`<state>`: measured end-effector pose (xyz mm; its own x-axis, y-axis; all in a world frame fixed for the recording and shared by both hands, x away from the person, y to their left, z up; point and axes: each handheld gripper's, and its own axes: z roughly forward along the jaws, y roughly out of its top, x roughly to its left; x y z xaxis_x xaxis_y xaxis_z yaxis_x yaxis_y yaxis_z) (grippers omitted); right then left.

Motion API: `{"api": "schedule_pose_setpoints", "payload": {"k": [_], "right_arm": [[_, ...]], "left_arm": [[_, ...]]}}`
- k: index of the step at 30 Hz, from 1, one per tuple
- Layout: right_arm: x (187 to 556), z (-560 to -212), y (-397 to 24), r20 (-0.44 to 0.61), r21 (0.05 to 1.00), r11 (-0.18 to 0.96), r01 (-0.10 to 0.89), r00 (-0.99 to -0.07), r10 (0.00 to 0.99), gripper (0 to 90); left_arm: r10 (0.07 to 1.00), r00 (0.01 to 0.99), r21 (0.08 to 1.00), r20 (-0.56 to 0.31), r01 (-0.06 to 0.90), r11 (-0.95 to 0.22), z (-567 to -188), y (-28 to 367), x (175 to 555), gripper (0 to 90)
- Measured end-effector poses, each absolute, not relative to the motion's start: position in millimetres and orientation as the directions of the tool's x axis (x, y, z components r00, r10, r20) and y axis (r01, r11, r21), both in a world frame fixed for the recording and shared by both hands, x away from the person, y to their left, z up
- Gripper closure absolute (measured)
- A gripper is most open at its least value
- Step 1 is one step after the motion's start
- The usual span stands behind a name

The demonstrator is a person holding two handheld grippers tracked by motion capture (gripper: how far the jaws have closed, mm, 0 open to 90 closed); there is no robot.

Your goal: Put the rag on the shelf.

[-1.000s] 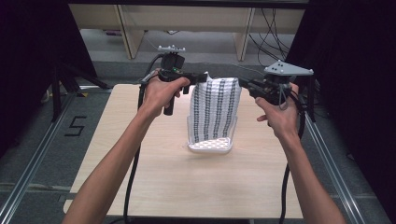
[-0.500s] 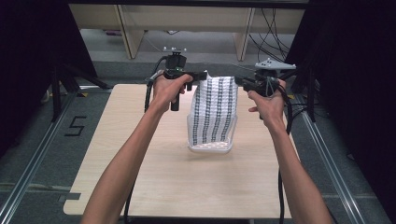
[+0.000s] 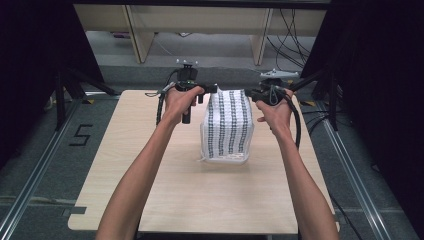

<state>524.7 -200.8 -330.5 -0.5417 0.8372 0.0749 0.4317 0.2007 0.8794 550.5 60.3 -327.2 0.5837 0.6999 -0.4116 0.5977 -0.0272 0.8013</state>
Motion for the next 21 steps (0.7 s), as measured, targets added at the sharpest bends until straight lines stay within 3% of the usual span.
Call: {"api": "schedule_pose_setpoints", "payload": {"k": [3,7,10,21], "right_arm": [[529,-340,-199,0.065,0.860,0.223,0.460,-0.531,0.845,83.1],[532,-350,-200,0.068,0.837,0.229,0.497,-0.509,0.858,72.9],[532,-352,-204,0.066,0.841,0.218,0.496,-0.493,0.868,67.9],[520,-341,-215,0.097,0.853,0.190,0.486,-0.507,0.856,64.3]], "left_arm": [[0.710,0.576,0.795,-0.405,0.605,-0.037,-335,61,552,73.2],[0.729,0.553,0.784,-0.402,0.619,-0.037,-340,65,554,52.4],[0.735,0.550,0.789,-0.397,0.613,-0.033,-339,69,552,45.7],[0.711,0.600,0.798,-0.367,0.596,-0.091,-333,70,537,44.4]]}}
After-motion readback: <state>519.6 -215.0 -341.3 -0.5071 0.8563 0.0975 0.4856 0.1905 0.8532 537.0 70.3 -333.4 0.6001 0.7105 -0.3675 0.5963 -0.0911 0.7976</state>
